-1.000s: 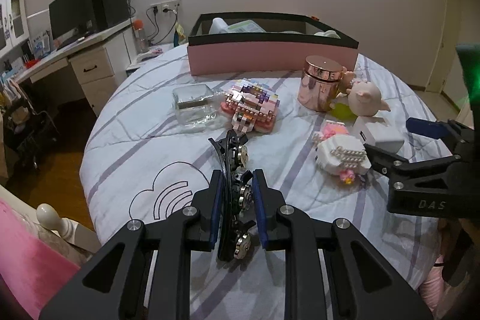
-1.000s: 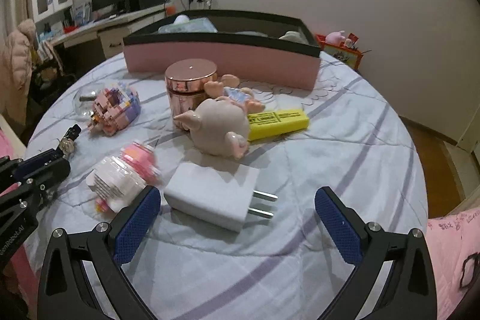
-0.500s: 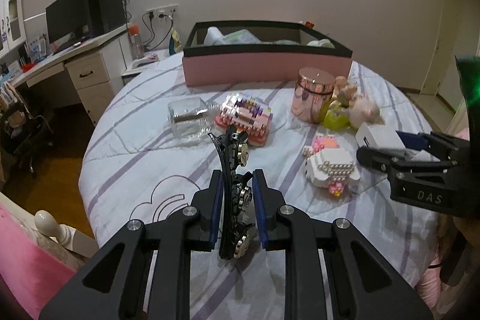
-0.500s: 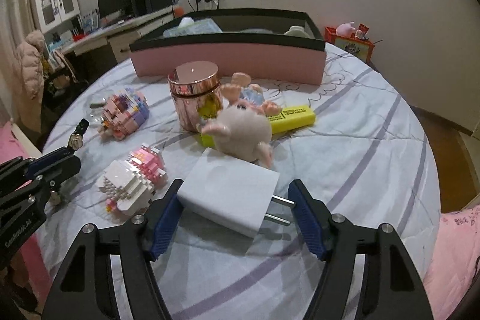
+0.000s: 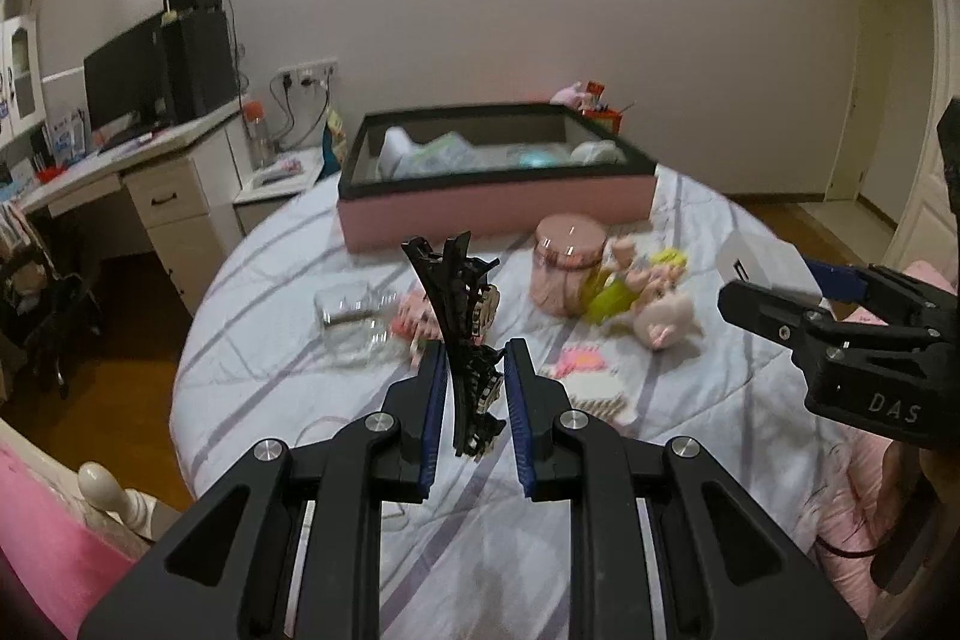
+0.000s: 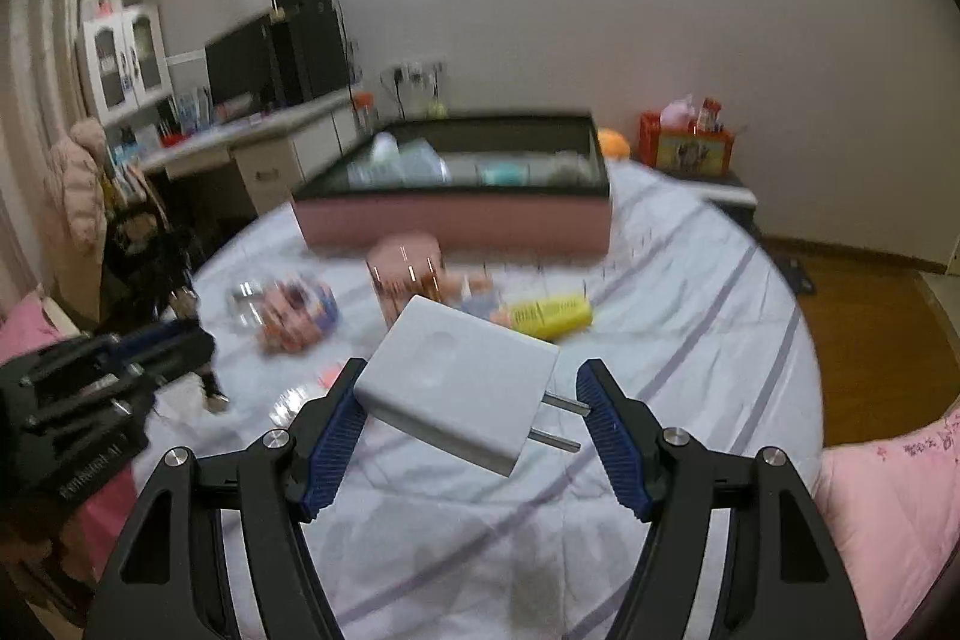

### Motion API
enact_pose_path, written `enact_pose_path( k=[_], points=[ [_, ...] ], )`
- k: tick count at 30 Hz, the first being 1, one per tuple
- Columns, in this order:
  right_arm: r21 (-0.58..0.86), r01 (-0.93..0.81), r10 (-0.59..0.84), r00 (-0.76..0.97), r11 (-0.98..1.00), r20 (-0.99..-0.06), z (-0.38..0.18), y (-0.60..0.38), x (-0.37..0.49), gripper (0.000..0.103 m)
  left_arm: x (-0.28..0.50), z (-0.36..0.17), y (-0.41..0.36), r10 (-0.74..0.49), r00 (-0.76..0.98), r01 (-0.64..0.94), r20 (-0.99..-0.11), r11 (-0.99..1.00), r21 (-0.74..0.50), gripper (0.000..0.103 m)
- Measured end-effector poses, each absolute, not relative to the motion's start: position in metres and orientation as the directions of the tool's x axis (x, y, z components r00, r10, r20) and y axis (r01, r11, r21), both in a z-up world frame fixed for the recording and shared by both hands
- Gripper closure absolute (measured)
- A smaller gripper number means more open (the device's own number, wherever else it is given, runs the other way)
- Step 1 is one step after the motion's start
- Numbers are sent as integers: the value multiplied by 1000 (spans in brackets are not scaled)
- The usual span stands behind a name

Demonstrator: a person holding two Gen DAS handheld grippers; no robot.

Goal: Organize rigid objects
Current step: 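Carry hair clip and charger plug into the pink tray and open both tools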

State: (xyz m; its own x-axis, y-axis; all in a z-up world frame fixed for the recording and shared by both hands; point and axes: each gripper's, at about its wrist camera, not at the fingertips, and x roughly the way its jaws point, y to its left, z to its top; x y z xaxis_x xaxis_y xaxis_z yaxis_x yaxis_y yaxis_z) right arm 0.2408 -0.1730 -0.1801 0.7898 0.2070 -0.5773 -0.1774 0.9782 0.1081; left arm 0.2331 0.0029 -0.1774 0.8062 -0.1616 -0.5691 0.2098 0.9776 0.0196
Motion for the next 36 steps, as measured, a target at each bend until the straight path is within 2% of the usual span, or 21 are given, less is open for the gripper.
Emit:
enact_pose_path(
  k=[15, 24, 36],
  points=[
    [73, -211, 223, 906, 975, -359, -107, -156, 213, 31, 207, -99, -19, -208, 913, 239, -352, 970, 47, 84],
    [36, -184, 186, 938, 982, -294, -87, -153, 211, 31, 207, -77, -20, -168, 948, 193, -268, 979, 68, 83],
    [5, -209, 204, 951, 978, -230, -60, -141, 238, 31, 227, -53, -16, -109, 979, 126, -170, 988, 92, 83]
  ],
)
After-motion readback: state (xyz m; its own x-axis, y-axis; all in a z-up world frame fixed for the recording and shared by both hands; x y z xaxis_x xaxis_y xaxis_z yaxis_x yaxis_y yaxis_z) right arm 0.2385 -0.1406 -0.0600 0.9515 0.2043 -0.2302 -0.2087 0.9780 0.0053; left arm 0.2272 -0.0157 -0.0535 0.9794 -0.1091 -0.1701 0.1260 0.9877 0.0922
